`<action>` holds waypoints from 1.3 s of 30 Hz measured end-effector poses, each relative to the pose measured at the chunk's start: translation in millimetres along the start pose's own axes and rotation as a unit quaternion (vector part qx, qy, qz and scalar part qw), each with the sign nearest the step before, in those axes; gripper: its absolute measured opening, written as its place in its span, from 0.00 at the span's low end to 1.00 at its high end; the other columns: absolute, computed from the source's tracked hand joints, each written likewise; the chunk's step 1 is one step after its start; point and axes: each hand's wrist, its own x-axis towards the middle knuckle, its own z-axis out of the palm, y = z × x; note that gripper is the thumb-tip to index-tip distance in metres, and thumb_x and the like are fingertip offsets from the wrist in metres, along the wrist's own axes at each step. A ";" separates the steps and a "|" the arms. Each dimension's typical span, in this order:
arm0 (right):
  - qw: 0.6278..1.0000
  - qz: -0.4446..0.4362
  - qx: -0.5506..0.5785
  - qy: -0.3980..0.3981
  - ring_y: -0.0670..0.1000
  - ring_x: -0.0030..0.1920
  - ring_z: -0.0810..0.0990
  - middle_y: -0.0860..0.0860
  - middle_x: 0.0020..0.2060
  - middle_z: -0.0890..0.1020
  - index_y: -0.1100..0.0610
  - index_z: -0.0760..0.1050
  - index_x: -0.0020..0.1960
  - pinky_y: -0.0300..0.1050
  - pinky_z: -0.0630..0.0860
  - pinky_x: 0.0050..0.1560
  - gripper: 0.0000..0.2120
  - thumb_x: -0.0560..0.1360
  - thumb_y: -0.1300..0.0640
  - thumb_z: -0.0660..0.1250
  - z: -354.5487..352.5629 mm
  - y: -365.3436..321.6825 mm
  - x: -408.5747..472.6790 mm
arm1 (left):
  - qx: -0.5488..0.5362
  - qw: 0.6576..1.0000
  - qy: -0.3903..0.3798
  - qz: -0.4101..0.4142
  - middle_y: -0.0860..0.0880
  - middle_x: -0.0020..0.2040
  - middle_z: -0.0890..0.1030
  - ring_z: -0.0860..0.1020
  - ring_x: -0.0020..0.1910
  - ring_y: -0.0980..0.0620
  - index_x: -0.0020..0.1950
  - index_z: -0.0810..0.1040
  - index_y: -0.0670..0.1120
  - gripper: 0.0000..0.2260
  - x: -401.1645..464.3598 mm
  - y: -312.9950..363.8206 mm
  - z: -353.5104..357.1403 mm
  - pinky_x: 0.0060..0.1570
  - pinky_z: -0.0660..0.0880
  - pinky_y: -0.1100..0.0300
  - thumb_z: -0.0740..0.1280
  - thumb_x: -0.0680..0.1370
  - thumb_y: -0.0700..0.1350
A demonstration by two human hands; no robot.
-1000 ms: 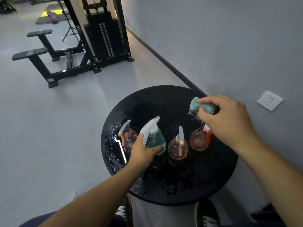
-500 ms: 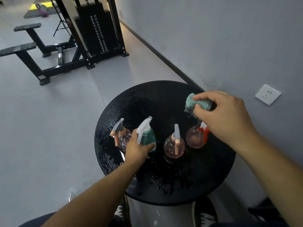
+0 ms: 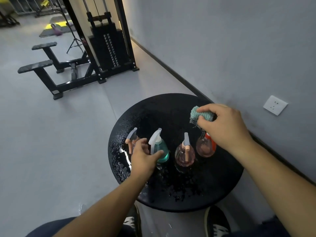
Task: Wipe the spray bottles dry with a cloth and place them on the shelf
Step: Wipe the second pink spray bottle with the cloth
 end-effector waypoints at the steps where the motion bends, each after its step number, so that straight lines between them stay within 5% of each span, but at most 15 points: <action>1: 1.000 0.003 0.001 0.001 0.33 0.46 0.77 0.42 0.51 0.82 0.49 0.85 0.57 0.20 0.66 0.39 0.11 0.76 0.57 0.72 -0.2 -0.6 -1.5 | 0.015 1.000 0.020 0.011 0.51 0.56 0.78 0.80 0.51 0.53 0.64 0.73 0.54 0.28 -3.8 4.5 -3.6 0.47 0.78 0.60 0.84 0.70 0.48; 6: 1.000 0.019 0.007 0.009 0.34 0.40 0.76 0.42 0.50 0.83 0.49 0.85 0.55 0.21 0.65 0.38 0.11 0.75 0.58 0.72 -3.6 -0.1 -9.4 | 0.006 0.999 0.043 0.013 0.41 0.49 0.81 0.79 0.41 0.51 0.52 0.74 0.52 0.17 -14.9 16.1 -15.0 0.40 0.74 0.59 0.81 0.72 0.45; 14: 0.999 0.032 0.005 0.005 0.34 0.47 0.78 0.42 0.51 0.83 0.48 0.85 0.56 0.20 0.68 0.40 0.11 0.75 0.58 0.71 -13.6 13.6 -18.5 | 0.029 0.997 0.046 0.050 0.53 0.43 0.82 0.80 0.43 0.57 0.48 0.77 0.51 0.06 -35.3 44.5 2.3 0.40 0.72 0.68 0.74 0.78 0.43; 21: 0.999 0.037 0.002 0.016 0.39 0.46 0.79 0.40 0.50 0.81 0.48 0.85 0.55 0.24 0.69 0.45 0.11 0.75 0.58 0.72 -22.7 29.4 -15.2 | 0.077 0.995 0.037 0.055 0.58 0.43 0.84 0.83 0.43 0.58 0.48 0.76 0.59 0.06 -45.9 50.1 37.9 0.46 0.83 0.49 0.72 0.77 0.56; 29: 0.999 0.030 0.014 0.025 0.37 0.42 0.78 0.41 0.50 0.82 0.47 0.85 0.56 0.26 0.68 0.41 0.11 0.75 0.57 0.71 -26.2 35.7 -7.3 | 0.094 0.994 0.063 0.003 0.55 0.32 0.75 0.73 0.31 0.53 0.39 0.70 0.50 0.22 -41.6 44.2 50.4 0.34 0.67 0.56 0.71 0.77 0.66; 39: 0.999 0.028 0.010 0.030 0.34 0.44 0.77 0.40 0.51 0.82 0.47 0.85 0.56 0.22 0.66 0.41 0.11 0.75 0.56 0.71 -26.4 35.9 -5.7 | 0.123 0.985 0.109 -0.048 0.51 0.34 0.81 0.80 0.36 0.49 0.40 0.74 0.48 0.17 -27.2 35.9 30.1 0.38 0.71 0.54 0.67 0.81 0.58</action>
